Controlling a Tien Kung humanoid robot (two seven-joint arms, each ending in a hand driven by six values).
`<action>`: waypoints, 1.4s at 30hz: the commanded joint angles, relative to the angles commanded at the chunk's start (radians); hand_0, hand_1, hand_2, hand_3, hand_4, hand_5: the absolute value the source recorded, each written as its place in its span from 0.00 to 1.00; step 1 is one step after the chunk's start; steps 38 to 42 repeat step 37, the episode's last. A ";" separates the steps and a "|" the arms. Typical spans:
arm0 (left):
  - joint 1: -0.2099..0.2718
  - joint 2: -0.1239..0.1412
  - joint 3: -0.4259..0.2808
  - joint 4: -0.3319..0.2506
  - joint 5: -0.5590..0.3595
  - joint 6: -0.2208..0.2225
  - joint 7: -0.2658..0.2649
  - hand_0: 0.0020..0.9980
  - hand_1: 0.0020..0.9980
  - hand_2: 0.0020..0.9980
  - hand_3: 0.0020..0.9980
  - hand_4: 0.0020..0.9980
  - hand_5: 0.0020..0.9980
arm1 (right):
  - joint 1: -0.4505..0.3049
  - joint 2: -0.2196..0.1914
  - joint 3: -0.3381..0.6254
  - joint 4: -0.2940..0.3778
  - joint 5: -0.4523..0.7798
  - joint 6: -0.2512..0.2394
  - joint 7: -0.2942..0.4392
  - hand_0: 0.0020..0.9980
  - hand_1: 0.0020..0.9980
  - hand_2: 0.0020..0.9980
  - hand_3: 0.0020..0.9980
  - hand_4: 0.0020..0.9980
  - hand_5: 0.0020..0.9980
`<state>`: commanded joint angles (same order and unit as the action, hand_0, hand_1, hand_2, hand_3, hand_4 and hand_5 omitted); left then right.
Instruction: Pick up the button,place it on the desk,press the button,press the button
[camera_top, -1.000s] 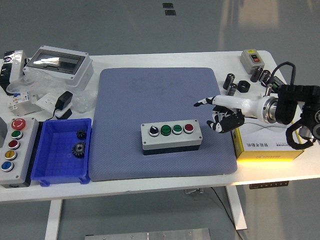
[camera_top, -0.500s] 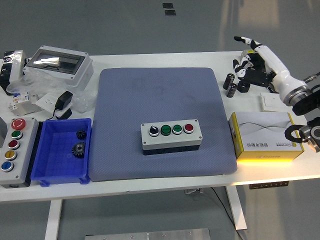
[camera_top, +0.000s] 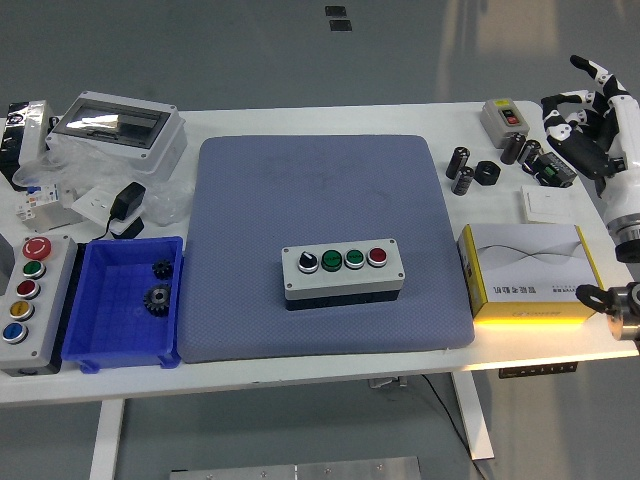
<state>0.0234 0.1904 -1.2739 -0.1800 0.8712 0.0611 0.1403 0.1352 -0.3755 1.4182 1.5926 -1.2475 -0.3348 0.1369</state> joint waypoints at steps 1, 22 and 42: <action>-0.002 0.004 -0.001 0.000 0.002 0.000 0.001 0.66 0.63 0.62 0.70 0.82 0.24 | -0.002 0.006 0.009 0.001 0.008 0.002 0.007 0.19 0.36 0.52 0.73 0.61 0.24; -0.022 0.042 0.016 0.000 0.016 -0.004 0.013 0.66 0.63 0.62 0.70 0.82 0.24 | -0.102 0.055 0.157 0.043 0.101 0.031 0.079 0.71 0.74 0.74 0.73 0.65 0.28; 0.020 -0.002 0.008 0.000 -0.028 -0.001 0.003 0.66 0.63 0.62 0.70 0.82 0.23 | -0.032 0.044 0.056 -0.028 0.114 0.065 0.057 0.74 0.74 0.75 0.73 0.67 0.30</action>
